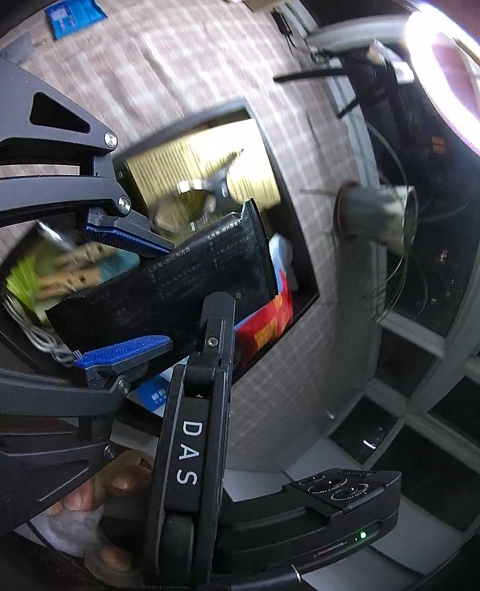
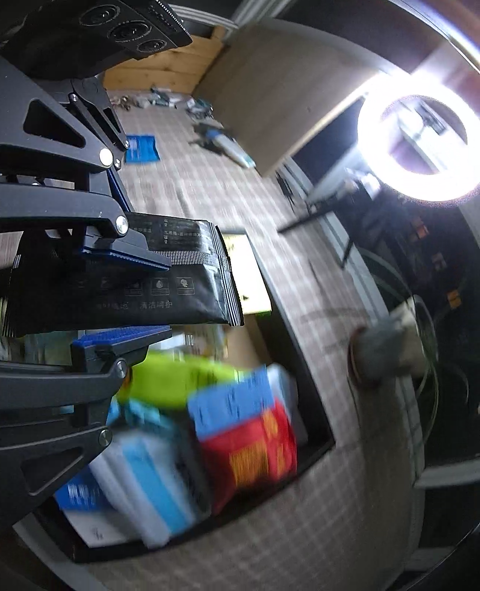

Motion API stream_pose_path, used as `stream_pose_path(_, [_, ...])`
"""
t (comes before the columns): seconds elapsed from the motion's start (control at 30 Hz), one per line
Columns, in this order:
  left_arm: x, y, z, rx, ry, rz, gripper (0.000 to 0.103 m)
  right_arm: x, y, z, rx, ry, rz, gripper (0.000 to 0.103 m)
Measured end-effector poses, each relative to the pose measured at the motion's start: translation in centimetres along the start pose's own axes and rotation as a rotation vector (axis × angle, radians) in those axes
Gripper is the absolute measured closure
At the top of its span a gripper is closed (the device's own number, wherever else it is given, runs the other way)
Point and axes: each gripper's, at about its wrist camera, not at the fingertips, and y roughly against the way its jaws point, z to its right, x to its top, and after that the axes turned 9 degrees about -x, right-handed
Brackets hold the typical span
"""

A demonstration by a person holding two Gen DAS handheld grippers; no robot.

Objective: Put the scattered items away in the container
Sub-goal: 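Lift the black packet with both grippers into the container and open them, then return both open grippers over the cloth toward the coffee-mate packet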

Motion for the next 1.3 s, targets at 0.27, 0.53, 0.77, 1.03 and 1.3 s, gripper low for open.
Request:
stream_pose_path(0.27, [0.8, -2.0, 1.5, 0.02, -0.008, -0.016, 0.056, 0.5, 0.2, 3.7, -0.015, -0.026, -0.002, 0.074])
stream_pose_path(0.53, [-0.9, 2.3, -1.3, 0.069, 0.042, 0.036, 0.056, 0.5, 0.8, 2.4, -0.017, 0.005, 0.021, 0.069])
stream_pose_path(0.77, [-5.0, 8.2, -6.2, 0.171, 0.124, 0.079, 0.055, -1.0, -0.1, -2.6, 0.026, 0.087, -0.007, 0.065])
stream_pose_path(1.03, [-12.3, 16.5, -14.6, 0.295, 0.297, 0.114, 0.054, -3.9, -2.1, -10.6, 0.07, 0.219, -0.06, 0.056])
stream_pose_path(1.3, [-20.6, 24.5, -24.2, 0.461, 0.482, 0.112, 0.048, -8.3, -5.9, -18.8, 0.101, 0.351, -0.164, 0.05])
